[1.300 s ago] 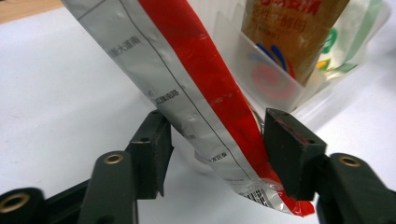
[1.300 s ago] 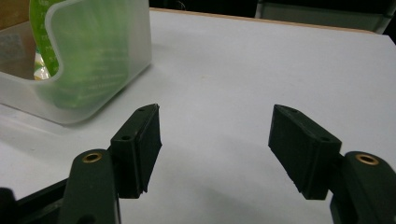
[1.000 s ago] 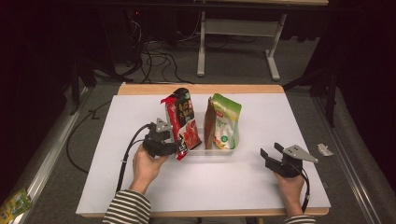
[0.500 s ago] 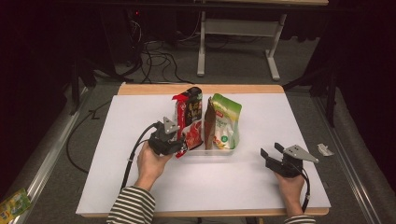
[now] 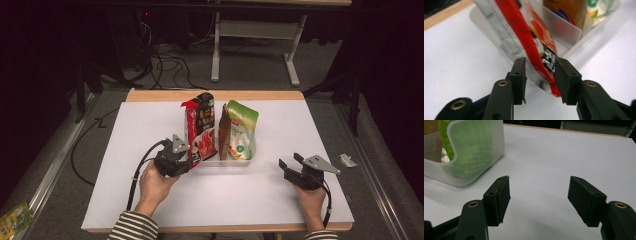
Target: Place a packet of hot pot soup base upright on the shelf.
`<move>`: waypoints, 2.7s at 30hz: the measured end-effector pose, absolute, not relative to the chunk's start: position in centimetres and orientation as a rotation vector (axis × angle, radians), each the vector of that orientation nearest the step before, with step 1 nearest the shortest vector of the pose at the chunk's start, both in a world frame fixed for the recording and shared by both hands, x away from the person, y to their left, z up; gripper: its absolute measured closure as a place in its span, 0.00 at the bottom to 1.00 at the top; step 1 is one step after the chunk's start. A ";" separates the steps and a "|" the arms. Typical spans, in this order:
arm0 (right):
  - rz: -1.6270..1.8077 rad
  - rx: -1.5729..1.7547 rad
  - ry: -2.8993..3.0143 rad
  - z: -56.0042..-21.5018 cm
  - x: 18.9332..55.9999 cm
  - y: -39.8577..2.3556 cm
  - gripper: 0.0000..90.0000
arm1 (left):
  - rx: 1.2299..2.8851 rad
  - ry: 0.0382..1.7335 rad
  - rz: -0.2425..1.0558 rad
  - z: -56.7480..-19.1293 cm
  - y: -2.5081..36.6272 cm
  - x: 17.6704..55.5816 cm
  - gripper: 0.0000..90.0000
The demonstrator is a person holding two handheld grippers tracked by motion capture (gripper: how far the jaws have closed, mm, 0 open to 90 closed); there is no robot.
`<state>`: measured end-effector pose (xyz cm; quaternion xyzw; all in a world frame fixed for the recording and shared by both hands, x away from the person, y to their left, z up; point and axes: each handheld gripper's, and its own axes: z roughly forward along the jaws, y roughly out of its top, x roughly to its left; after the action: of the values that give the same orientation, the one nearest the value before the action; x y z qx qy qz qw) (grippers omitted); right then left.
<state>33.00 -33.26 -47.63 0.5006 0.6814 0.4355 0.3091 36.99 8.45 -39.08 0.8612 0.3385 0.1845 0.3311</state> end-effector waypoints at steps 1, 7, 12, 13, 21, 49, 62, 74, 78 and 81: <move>1.150 1.323 1.801 -47.6 33.0 -33.3 0.38 | 2.258 0.887 0.476 -39.2 8.4 37.0 0.70; 1.146 1.320 1.800 -47.6 33.0 -33.2 0.38 | 2.250 0.918 0.458 -39.7 8.2 37.4 0.71; 1.130 1.312 1.783 -47.6 32.8 -33.0 0.38 | 2.239 0.905 0.480 -39.6 7.8 37.7 0.78; 1.129 1.313 1.785 -47.6 32.8 -33.0 0.38 | 2.246 0.904 0.485 -39.5 7.7 37.8 0.78; 1.118 1.311 1.795 -47.6 32.9 -33.0 0.38 | 2.261 0.884 0.470 -39.7 7.1 37.8 0.82; 1.127 1.315 1.786 -47.6 32.9 -33.0 0.37 | 2.327 1.008 0.453 -41.9 6.7 40.5 0.96; 1.142 1.313 1.785 -47.6 32.8 -33.2 0.37 | 2.193 0.980 0.499 -39.6 7.7 39.4 0.79; 1.144 1.312 1.784 -47.6 32.8 -33.2 0.37 | 2.179 0.989 0.518 -39.3 7.7 40.2 1.00; 1.142 1.311 1.788 -47.6 32.8 -33.1 0.37 | 2.225 0.970 0.449 -41.5 7.5 39.7 1.00; 1.144 1.310 1.787 -47.6 32.8 -33.2 0.37 | 2.119 0.949 0.446 -42.1 8.9 38.4 0.76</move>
<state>32.82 -33.18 -47.61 0.4981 0.6793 0.4350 0.3181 38.40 8.92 -42.10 0.8295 0.3713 0.1744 0.3790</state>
